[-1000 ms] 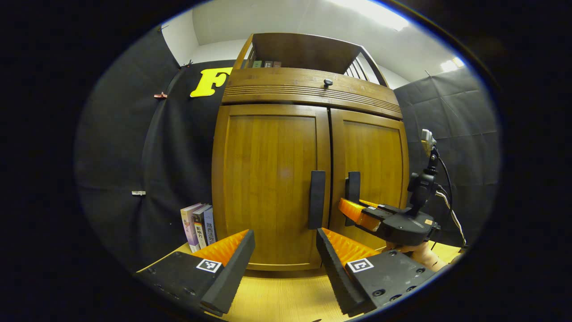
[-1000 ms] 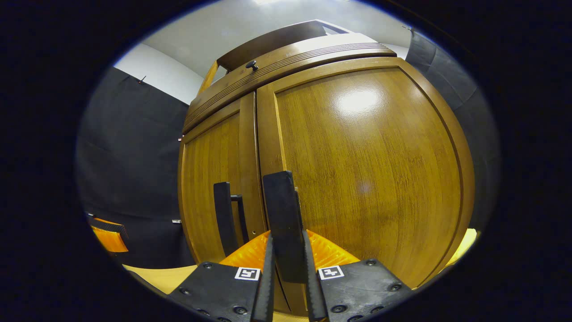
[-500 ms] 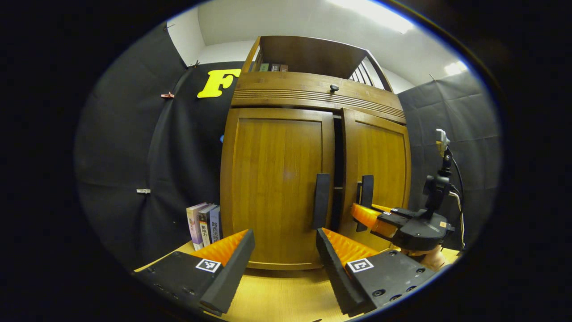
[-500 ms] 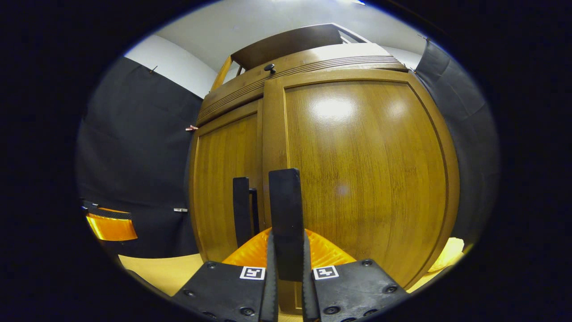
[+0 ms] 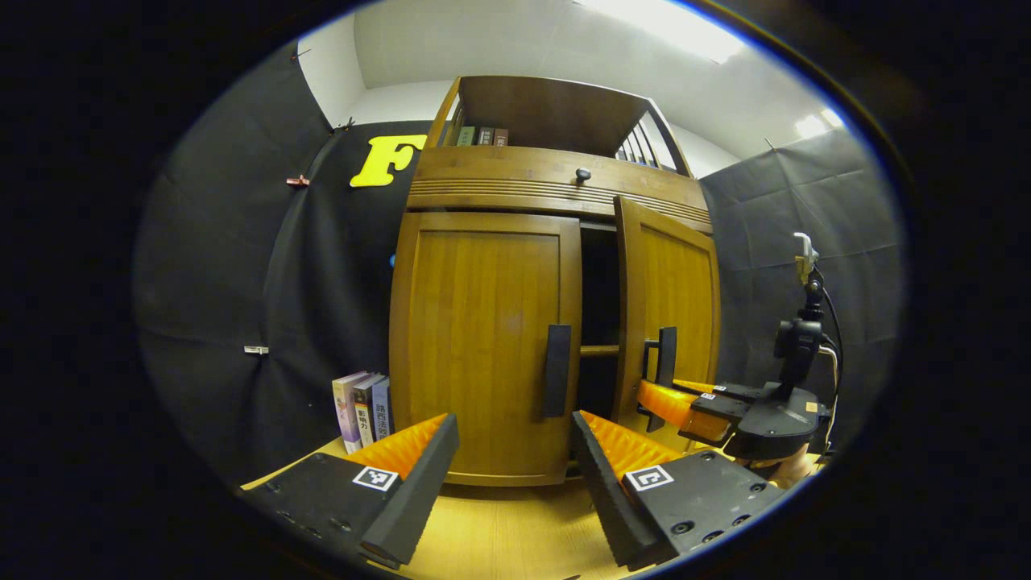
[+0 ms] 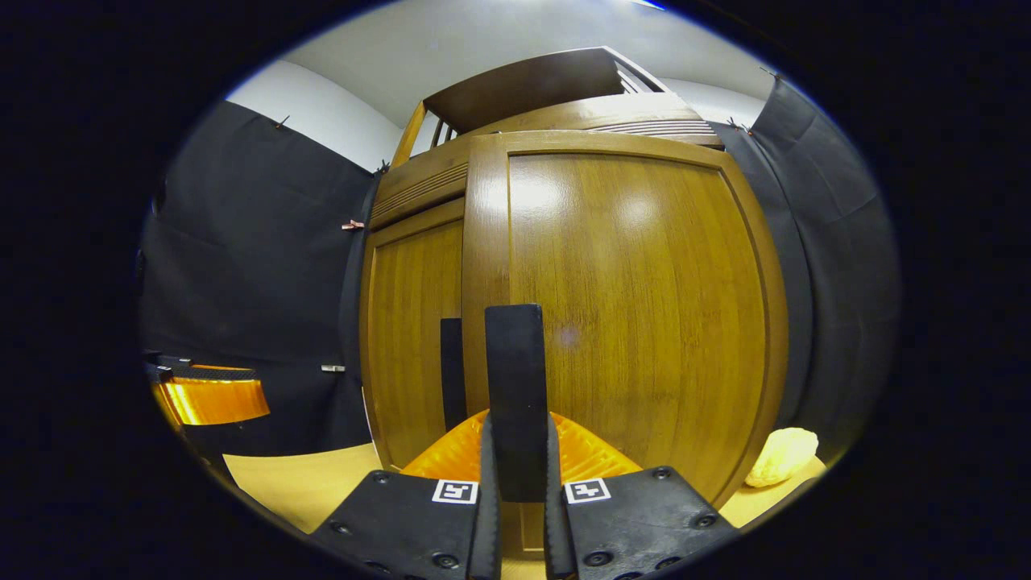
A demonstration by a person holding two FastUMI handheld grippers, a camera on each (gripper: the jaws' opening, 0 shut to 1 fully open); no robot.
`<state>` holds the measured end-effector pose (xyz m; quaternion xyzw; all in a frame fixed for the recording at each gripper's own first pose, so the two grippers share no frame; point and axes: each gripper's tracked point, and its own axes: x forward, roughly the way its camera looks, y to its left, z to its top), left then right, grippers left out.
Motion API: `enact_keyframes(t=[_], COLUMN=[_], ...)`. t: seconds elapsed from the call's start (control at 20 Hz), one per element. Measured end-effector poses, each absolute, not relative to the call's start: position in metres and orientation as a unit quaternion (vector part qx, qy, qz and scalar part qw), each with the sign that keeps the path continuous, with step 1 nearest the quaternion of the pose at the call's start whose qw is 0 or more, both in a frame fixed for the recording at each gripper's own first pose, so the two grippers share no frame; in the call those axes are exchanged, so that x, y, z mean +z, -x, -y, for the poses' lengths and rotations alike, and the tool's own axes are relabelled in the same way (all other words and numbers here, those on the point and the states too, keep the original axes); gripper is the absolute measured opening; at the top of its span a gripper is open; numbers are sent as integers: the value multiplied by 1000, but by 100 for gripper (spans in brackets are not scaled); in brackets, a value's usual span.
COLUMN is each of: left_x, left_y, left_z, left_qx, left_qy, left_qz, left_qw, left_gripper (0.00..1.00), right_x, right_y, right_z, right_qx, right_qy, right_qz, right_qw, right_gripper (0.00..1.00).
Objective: Open the right door of the double-door shoe cabinet with the right hand, and open the left door with the left hand.
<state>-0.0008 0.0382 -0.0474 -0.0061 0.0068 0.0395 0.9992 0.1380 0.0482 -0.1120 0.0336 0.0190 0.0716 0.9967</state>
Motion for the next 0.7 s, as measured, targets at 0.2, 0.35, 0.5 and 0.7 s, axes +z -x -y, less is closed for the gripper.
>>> enact_keyframes(t=[0.2, 0.35, 0.5, 0.7], left_x=[-47, -47, -46, -44], left_y=[4, 4, 7, 8], left_z=[-11, 7, 22, 44], left_qx=[13, -4, -18, -42], left_qy=[7, 13, 13, 18], left_qz=[-5, -7, -5, -5], left_qw=[1000, 1000, 1000, 999], left_gripper=[87, 84, 87, 84], right_x=[-105, -98, -94, -88], right_y=[-112, -91, -74, -54], right_z=[-39, -29, -18, -3], right_qx=[64, 57, 47, 35], right_qy=[-22, -14, -8, -5], right_qz=[-25, -26, -29, -34], right_qw=[997, 998, 998, 999], right_gripper=[19, 19, 24, 24])
